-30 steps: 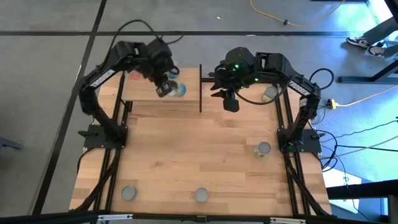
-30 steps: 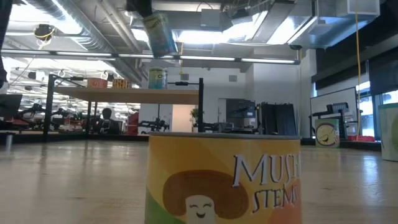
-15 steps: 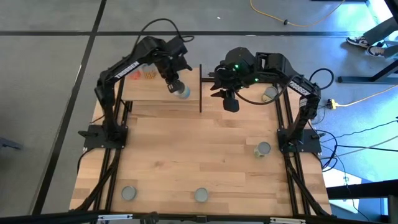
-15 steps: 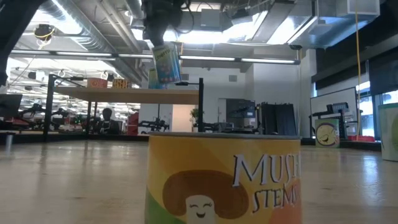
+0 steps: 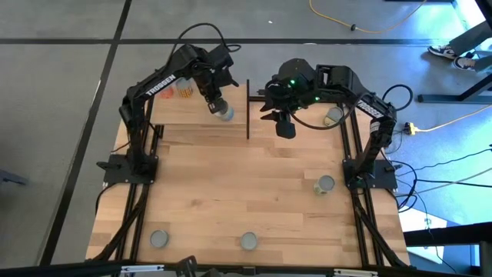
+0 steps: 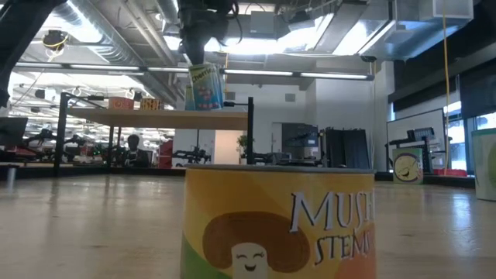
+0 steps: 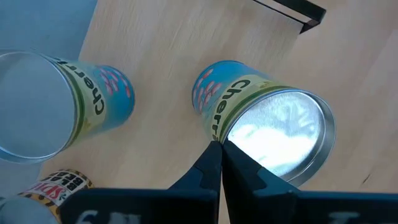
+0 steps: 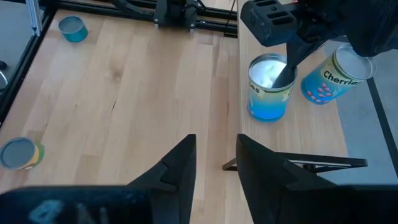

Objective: Pick and place cans onto a shelf
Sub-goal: Put the canned cherries on the shelf

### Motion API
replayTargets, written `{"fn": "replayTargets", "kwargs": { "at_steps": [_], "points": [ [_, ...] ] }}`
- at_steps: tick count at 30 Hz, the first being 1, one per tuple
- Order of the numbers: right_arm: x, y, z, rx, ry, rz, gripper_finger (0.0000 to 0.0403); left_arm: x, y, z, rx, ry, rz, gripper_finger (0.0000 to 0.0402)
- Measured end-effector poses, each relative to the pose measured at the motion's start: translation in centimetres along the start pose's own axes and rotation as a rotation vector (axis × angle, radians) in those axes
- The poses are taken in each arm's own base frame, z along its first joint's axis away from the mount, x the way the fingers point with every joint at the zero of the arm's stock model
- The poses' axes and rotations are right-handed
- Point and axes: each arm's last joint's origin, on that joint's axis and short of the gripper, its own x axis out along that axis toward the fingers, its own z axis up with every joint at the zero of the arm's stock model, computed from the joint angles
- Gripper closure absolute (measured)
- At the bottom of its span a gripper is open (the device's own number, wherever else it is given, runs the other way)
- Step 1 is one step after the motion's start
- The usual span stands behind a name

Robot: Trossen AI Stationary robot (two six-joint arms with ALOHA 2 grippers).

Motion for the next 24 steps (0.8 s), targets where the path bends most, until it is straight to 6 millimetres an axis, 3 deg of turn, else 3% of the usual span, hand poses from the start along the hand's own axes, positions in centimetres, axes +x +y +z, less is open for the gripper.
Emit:
{"fn": "replayTargets", "kwargs": {
  "at_steps": [7,15,24],
  "points": [
    [0.0,0.0,0.0,-0.002,0.0,0.0,0.0287,-0.02,0.32,-0.03,0.021,0.015,0.112,0.0386],
    [0.02,0.0,0.0,-0.002,0.0,0.0,0.0287,-0.02,0.35,0.15,0.021,-0.003,0.119,0.0358],
    [0.02,-0.02,0.05,-0.006,-0.005,-0.002,0.0287,-0.95,-0.03,-0.44,-0.001,-0.01,0.117,0.0368]
  ]
}}
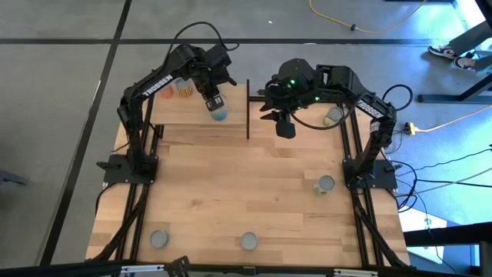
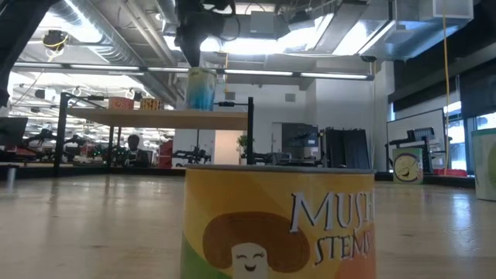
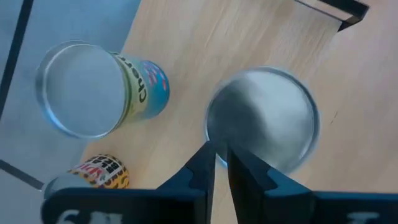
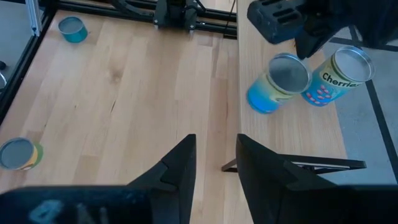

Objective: Pick and place cans onto a shelf
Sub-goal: Put the canned cherries on the shelf

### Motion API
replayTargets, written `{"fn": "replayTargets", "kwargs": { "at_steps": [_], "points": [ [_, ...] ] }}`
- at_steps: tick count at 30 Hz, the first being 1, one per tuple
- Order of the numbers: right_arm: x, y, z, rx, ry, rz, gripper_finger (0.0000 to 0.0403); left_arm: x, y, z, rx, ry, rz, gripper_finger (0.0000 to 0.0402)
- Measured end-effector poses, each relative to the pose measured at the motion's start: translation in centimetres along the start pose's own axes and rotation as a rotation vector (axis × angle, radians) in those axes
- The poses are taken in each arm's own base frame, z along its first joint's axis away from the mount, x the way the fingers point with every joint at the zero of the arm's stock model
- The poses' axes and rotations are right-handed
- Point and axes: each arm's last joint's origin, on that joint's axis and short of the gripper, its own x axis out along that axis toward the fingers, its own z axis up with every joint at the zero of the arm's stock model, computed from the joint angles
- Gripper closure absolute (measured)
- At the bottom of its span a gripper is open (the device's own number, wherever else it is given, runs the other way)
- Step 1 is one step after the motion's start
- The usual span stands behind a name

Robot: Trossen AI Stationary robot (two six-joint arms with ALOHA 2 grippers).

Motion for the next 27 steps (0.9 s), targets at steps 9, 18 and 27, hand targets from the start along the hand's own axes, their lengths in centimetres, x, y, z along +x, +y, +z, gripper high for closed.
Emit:
{"fn": "replayTargets", "kwargs": {
  "at_steps": [9,18,27],
  "points": [
    [0.0,0.0,0.0,-0.002,0.001,0.0,0.0287,-3.6,-1.7,-1.6,-0.087,-0.099,-0.12,0.04],
    [0.0,0.0,0.0,-0.005,0.001,0.0,0.0287,-4.3,-5.0,-2.2,-0.078,-0.096,-0.162,0.0401],
    [0.0,0.1,-0.2,-0.002,0.022,0.006,0.0287,1.1,-5.8,-3.3,-0.08,0.128,-0.092,0.0401]
  ]
}}
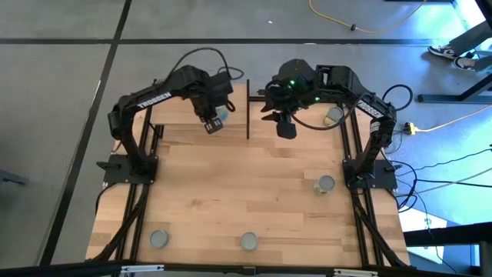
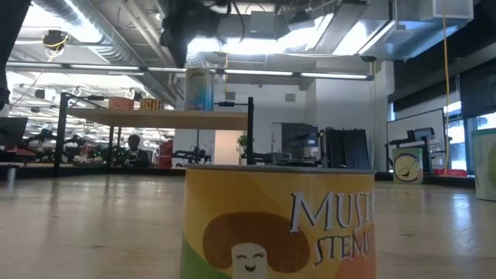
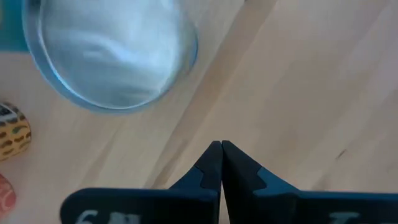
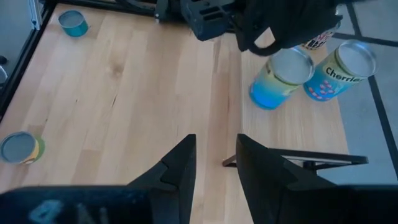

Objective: Pick and place cans onto a shelf
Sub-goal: Put the canned cherries on the shelf

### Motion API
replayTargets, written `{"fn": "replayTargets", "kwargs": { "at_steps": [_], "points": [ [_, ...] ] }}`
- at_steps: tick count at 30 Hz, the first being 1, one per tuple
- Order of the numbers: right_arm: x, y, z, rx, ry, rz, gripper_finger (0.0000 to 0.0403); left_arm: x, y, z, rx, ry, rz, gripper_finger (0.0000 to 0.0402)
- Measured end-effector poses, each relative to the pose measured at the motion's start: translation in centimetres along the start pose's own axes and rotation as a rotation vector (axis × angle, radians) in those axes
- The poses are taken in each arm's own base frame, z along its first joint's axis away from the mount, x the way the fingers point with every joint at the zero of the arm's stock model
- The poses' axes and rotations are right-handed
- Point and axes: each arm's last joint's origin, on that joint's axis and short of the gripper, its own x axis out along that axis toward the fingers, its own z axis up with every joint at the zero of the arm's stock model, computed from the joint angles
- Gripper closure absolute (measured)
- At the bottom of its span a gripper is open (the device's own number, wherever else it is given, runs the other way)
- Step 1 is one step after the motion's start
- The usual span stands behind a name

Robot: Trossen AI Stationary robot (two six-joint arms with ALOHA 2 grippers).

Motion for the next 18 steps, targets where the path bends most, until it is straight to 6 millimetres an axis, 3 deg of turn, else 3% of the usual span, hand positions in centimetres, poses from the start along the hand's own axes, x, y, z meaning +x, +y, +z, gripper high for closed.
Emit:
{"fn": "replayTargets", "kwargs": {
  "at_steps": [6,18],
  "points": [
    [0.0,0.0,-0.1,0.006,0.012,0.004,0.0287,1.5,0.9,-0.1,-0.005,0.055,0.05,0.0401],
    [0.0,0.0,-0.1,0.005,0.01,0.003,0.0287,1.7,2.1,0.4,0.017,0.01,0.066,0.0401]
  ]
}}
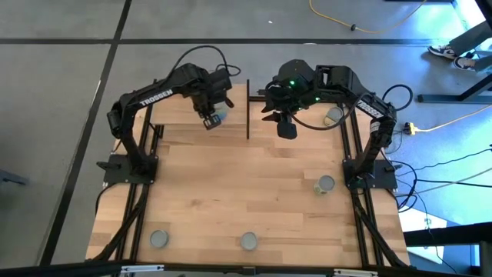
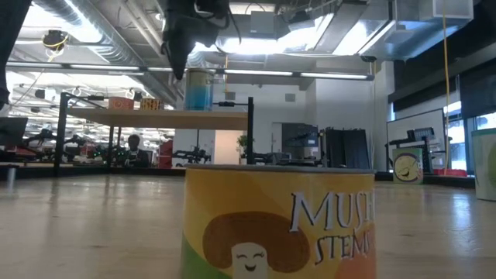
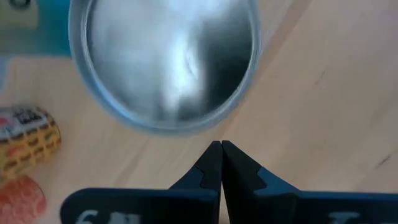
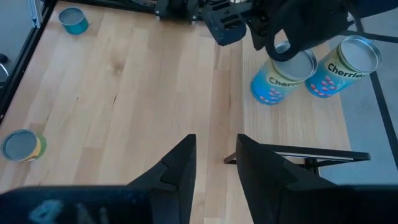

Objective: Pick and place cans onto a shelf
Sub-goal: Put the canned cherries on the shelf

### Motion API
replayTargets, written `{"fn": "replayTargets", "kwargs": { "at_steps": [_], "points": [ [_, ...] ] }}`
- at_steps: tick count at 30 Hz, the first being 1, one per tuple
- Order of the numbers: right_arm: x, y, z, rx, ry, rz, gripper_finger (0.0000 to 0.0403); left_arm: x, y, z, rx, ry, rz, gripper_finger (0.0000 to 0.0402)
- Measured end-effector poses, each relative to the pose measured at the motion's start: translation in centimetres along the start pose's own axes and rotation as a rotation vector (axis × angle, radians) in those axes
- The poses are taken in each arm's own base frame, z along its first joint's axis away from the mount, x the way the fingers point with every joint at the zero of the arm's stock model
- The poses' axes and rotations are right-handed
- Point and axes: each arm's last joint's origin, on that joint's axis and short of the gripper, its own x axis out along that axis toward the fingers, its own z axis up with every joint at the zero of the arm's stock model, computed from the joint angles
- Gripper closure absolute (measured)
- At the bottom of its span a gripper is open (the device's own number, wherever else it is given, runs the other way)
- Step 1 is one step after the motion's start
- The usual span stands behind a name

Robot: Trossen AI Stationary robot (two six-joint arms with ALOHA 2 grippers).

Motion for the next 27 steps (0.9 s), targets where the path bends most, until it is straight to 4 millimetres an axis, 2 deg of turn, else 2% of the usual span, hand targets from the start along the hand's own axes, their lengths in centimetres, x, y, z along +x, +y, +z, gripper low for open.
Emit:
{"fn": "replayTargets", "kwargs": {
  "at_steps": [15,27],
  "points": [
    [0.0,0.0,0.0,0.0,-0.003,-0.001,0.0287,1.3,0.5,1.6,0.037,-0.052,0.012,0.0401],
    [0.0,0.0,0.1,-0.001,-0.008,-0.003,0.0287,2.1,0.1,3.4,0.089,-0.16,0.014,0.0402]
  ]
}}
